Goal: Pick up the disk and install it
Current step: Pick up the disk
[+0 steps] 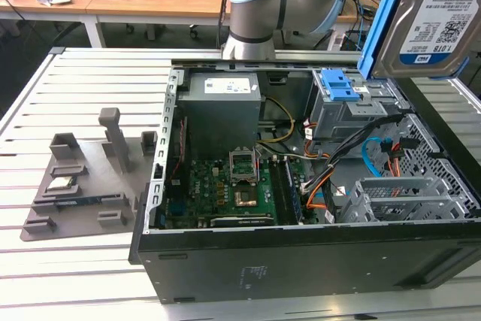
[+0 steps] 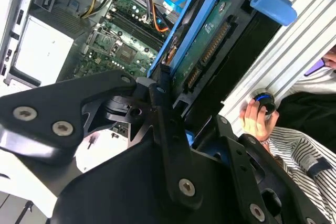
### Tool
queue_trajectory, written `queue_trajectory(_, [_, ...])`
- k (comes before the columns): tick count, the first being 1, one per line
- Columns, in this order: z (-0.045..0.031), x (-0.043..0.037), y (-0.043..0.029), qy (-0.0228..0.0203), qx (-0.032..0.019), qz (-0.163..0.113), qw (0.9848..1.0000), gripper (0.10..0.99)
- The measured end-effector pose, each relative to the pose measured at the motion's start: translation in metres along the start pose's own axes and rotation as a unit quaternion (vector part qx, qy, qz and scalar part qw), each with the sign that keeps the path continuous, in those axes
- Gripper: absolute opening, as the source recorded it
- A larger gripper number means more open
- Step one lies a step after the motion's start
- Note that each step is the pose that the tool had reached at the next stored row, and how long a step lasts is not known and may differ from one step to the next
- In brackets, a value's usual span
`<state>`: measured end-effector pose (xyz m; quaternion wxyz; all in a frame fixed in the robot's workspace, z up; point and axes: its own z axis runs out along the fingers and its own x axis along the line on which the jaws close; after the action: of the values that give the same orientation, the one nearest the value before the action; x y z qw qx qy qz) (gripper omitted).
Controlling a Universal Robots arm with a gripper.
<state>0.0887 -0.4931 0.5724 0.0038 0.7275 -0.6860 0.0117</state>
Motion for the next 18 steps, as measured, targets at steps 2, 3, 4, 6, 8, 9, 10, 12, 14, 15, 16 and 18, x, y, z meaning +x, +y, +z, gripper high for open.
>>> queue_trajectory(2, [0.0003,0.0073,0.0004,0.0000,0.0000,0.000,1.0000,0.365])
queue_trajectory(3, [0.0004,0.0095,0.0006,0.0000,0.0000,0.000,1.0000,0.365])
queue_trajectory(4, [0.0005,0.0116,0.0007,0.0000,0.0000,0.000,1.0000,0.365])
queue_trajectory(6, [0.0006,0.0154,0.0009,0.0000,0.0000,0.000,1.0000,0.365])
queue_trajectory(8, [0.0009,0.0213,0.0013,0.0001,0.0000,0.000,1.0000,0.365])
queue_trajectory(9, [0.0011,0.0252,0.0015,0.0001,0.0000,0.000,1.0000,0.365])
queue_trajectory(10, [0.0012,0.0279,0.0017,0.0001,0.0000,0.000,1.0000,0.365])
queue_trajectory(12, [0.0013,0.0315,0.0019,0.0001,0.0000,0.000,1.0000,0.365])
queue_trajectory(14, [0.0016,0.0370,0.0022,0.0000,0.0000,0.000,1.0000,0.365])
queue_trajectory(15, [0.0017,0.0386,0.0023,0.0000,0.0000,0.000,1.0000,0.365])
queue_trajectory(16, [0.0018,0.0403,0.0024,0.0000,0.0000,0.000,1.0000,0.365])
queue_trajectory(18, [0.0019,0.0438,0.0026,0.0000,0.0000,0.000,1.0000,0.365])
